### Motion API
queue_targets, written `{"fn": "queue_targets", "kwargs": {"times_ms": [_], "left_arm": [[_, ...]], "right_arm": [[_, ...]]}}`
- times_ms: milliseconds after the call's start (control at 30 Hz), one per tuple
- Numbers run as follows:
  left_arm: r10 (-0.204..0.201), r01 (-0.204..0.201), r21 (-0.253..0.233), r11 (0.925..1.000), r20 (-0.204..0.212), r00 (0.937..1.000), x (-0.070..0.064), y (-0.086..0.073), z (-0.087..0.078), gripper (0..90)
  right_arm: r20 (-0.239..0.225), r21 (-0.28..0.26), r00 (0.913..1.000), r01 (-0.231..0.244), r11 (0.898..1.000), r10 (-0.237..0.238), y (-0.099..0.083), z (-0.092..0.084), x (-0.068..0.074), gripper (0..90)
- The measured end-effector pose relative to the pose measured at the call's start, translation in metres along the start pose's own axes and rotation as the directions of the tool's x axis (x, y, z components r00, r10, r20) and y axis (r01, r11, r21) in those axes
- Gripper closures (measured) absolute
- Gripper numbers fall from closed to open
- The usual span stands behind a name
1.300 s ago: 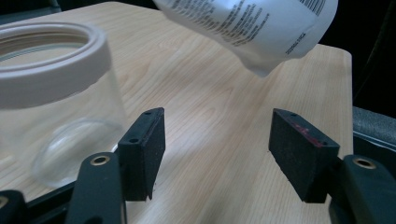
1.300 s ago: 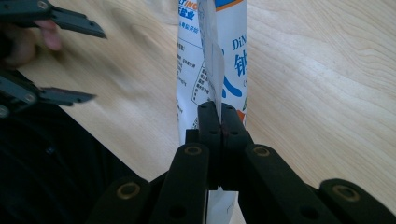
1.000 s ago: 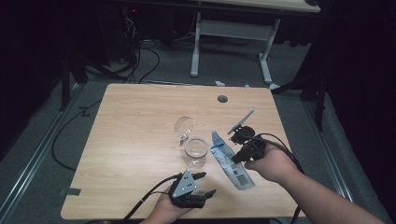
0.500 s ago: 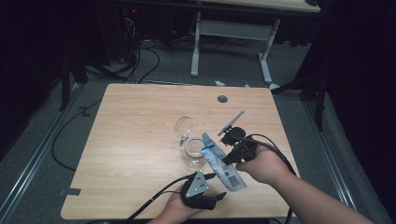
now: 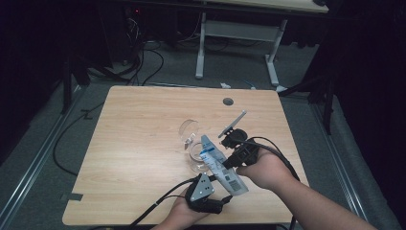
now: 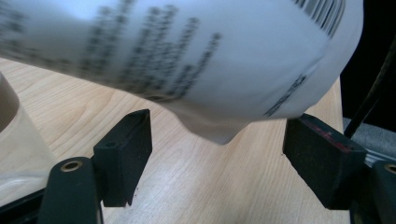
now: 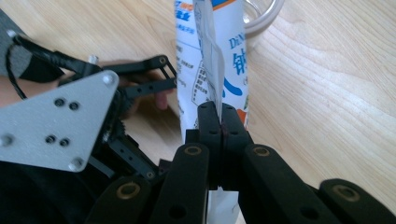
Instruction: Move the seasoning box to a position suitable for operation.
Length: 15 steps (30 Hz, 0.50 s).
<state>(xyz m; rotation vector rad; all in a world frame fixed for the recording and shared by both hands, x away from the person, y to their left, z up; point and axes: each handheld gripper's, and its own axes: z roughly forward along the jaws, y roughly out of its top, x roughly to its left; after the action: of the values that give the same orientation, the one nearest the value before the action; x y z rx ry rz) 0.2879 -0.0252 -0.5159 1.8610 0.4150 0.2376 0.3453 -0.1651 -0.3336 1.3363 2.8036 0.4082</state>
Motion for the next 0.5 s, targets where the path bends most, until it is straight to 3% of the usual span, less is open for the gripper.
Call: {"fn": "queue_targets", "kwargs": {"times_ms": [200, 267, 500], "left_arm": [[-0.005, 0.005, -0.004, 1.0, -0.015, 0.9999, -0.0025, 0.0004, 0.0045, 26.6], [-0.01, 0.01, -0.005, 0.9999, -0.013, 0.9999, -0.0028, 0.0003, 0.0059, 29.5], [0.006, -0.006, 0.009, 0.9999, -0.061, 0.9981, -0.0051, 0.0023, 0.0075, 42.7]], "right_arm": [[-0.009, -0.003, 0.9999, 0.011, 1.0, -0.011, 0.0019, -0.0003, 0.0015, 90.0], [-0.01, -0.005, 0.9999, 0.005, 1.0, -0.005, 0.0026, -0.001, 0.0028, 90.0], [-0.005, -0.013, 0.9999, -0.009, 1.0, 0.009, 0.0035, -0.003, 0.0003, 90.0]]}}
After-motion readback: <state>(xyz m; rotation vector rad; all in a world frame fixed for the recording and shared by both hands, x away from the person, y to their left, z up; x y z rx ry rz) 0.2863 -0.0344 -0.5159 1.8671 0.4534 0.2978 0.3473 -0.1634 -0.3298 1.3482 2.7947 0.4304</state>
